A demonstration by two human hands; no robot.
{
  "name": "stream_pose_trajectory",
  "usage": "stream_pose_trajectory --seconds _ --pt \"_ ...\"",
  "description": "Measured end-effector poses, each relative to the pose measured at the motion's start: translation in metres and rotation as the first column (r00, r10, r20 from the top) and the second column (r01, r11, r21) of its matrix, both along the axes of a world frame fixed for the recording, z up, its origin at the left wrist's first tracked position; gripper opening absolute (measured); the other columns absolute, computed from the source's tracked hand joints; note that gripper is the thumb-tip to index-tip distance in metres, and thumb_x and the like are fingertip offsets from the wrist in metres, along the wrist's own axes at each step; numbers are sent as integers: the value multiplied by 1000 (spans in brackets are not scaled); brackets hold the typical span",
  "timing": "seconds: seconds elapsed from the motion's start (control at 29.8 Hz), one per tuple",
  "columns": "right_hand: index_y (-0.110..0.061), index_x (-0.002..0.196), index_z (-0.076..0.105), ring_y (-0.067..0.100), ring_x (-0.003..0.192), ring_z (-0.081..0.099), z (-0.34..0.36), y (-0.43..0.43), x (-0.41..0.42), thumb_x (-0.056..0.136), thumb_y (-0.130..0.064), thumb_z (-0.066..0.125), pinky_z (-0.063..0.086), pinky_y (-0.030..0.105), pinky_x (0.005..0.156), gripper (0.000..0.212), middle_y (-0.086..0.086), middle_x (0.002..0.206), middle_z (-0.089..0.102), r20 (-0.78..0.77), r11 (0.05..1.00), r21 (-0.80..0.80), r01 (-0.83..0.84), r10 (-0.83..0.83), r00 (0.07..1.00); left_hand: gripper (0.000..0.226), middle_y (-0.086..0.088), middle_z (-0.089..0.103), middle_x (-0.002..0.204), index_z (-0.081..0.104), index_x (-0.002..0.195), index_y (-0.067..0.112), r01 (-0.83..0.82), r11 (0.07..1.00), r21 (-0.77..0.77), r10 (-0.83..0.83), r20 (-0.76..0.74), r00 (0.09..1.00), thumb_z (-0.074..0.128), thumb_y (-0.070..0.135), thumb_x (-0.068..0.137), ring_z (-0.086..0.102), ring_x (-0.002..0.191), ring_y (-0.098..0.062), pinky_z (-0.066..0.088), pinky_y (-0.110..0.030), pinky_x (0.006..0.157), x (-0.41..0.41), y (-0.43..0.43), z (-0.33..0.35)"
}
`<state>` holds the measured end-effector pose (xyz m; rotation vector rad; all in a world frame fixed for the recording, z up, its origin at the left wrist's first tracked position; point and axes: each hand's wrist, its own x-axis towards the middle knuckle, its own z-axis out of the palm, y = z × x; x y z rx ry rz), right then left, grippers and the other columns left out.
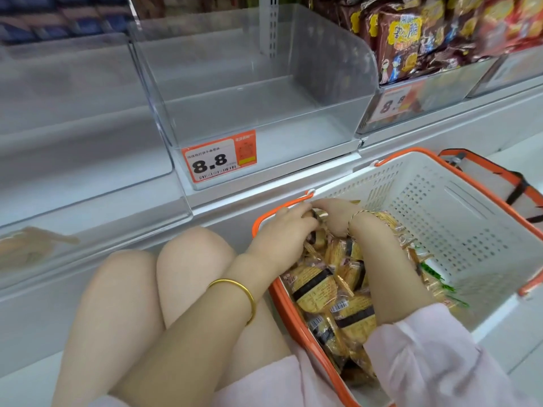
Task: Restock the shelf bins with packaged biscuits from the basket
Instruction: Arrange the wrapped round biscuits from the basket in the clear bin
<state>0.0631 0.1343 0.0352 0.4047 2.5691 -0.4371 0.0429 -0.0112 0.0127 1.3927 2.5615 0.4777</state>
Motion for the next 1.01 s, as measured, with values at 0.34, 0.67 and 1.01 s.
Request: stream_pose_trajectory --seconds 0.34,0.67,1.01 --pt "-30 112 60 32 121 39 -15 4 -7 81 -6 62 42 40 98 39 7 124 44 -143 989 142 51 -30 989 14 -3 54 89 50 98 13 -503 841 199 456 240 857 42 24 94 52 86 -24 33 -32 60 -10 -26 23" --pt "-25 97 54 23 89 57 85 -48 22 79 -17 68 50 40 78 24 -2 94 61 -561 999 -22 -41 21 827 29 0 63 110 55 124 18 -447 862 237 355 345 869 50 21 95 58 97 -15 46 -30 85 -12 -102 119" --pt "-29 100 56 20 89 56 187 -204 -6 77 -29 69 47 41 79 26 -7 94 62 -746 941 -89 -326 154 648 15 -12 67 99 50 111 20 -685 654 320 412 609 678 45 16 97 69 85 -22 58 -41 80 -19 -278 222"
